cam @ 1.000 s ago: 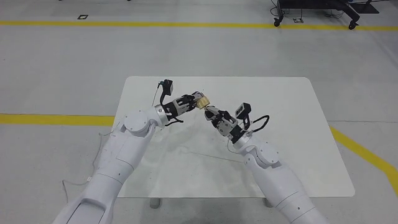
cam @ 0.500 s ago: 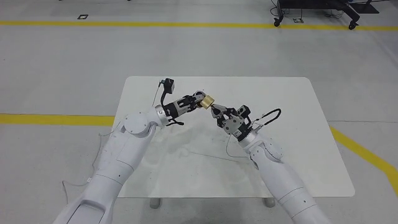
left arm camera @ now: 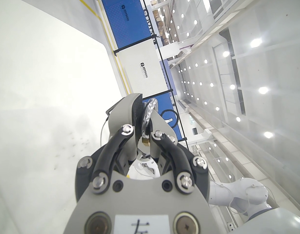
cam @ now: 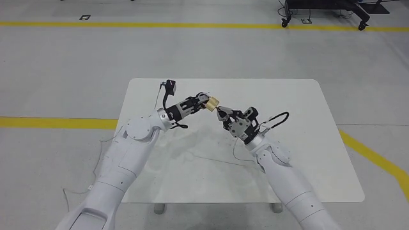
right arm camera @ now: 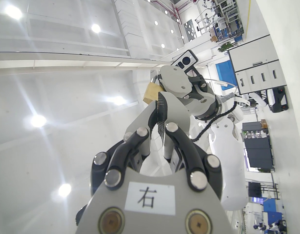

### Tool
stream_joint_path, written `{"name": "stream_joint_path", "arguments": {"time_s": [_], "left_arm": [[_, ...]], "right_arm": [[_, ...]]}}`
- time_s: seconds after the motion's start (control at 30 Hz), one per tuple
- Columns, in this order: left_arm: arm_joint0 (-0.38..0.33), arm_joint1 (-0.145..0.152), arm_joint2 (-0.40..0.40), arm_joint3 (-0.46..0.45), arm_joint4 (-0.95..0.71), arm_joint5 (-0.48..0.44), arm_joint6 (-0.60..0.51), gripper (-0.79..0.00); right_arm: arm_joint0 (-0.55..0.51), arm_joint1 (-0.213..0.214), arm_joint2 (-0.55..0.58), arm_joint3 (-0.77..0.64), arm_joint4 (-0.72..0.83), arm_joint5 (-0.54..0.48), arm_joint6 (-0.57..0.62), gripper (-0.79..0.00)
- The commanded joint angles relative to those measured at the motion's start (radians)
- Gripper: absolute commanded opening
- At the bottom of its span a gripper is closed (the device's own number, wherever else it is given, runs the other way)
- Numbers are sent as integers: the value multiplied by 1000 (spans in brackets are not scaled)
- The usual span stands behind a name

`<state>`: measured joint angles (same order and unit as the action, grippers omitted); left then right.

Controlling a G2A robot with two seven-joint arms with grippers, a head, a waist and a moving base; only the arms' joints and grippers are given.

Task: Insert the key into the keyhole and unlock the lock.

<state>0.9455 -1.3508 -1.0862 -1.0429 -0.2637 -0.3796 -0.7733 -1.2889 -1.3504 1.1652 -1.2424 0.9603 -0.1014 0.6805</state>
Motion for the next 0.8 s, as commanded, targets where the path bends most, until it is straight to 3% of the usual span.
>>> {"name": "stream_joint_path", "arguments": {"time_s": [0.0, 0.1, 0.3, 0.43, 0.67, 0.77], "left_arm": [[0, 0, -1, -1, -2, 2, -1, -785], [0, 1, -4, 0, -5, 1, 0, -785], [-3, 3, -3, 2, 5, 18, -5, -785], [-10, 5, 14, -6, 81, 28, 11, -785], [-34, 2, 113, -26, 303, 96, -47, -785], [-52, -4, 160, -17, 374, 143, -73, -785]], "right_arm": [[-4, 0, -1, -8, -31, -22, -19, -169], [-16, 1, 1, -27, -71, -50, -43, -3], [-52, 13, 42, -81, -177, -117, -101, 0], [-115, 30, 136, -166, -283, -222, -202, 0], [-287, 60, 346, -435, -494, -287, -395, 0], [-295, 60, 355, -449, -512, -290, -409, 0]]}}
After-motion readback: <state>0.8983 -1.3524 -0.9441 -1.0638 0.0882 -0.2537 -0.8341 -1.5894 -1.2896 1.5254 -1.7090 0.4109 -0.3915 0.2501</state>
